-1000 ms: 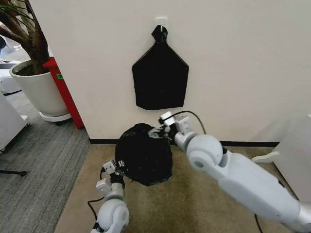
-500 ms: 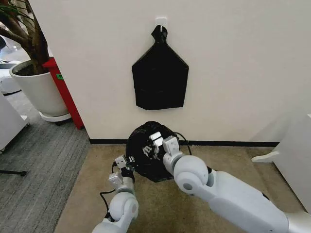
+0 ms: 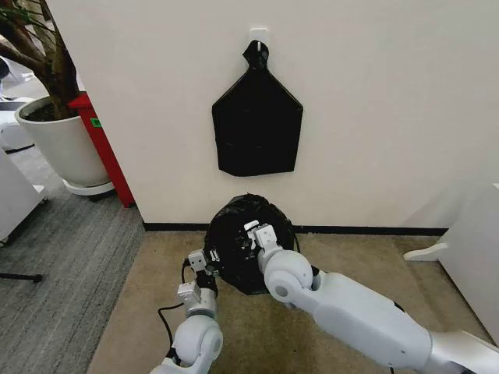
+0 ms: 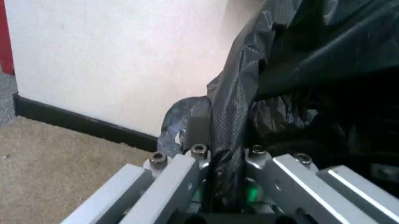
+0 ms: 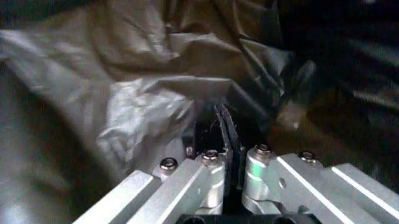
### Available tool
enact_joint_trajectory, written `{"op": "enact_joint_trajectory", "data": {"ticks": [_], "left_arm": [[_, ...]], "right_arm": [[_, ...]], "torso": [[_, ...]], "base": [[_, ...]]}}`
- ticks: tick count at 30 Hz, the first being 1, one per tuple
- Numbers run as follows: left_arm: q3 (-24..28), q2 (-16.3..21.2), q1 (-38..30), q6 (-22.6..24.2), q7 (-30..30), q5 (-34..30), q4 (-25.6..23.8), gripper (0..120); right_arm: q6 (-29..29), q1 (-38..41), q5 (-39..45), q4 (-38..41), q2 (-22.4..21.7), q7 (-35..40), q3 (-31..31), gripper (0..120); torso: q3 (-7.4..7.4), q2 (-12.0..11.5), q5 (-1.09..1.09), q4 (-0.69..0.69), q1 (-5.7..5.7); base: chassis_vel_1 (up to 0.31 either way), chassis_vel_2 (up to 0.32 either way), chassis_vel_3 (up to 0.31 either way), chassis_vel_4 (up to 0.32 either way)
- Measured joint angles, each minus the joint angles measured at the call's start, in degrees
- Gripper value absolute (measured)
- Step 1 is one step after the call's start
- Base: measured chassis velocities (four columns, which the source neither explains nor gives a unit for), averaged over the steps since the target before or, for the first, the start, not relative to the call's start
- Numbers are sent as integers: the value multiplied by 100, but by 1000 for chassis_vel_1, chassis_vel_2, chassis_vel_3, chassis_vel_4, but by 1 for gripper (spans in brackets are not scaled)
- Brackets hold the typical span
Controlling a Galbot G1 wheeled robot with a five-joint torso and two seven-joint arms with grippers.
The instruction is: Place the garbage bag over the trash bin.
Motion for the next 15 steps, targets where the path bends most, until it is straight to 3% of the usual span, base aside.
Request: {"op": "enact_joint_trajectory", "data": {"ticks": [15], "left_arm": [[50, -152, 220, -38, 7, 122, -457, 1]], "right_arm": [[11, 320, -394, -1105, 371, -182, -418, 0]], "torso": [[0, 0, 1, 0, 0]], "base": [[0, 0, 0, 0]]}}
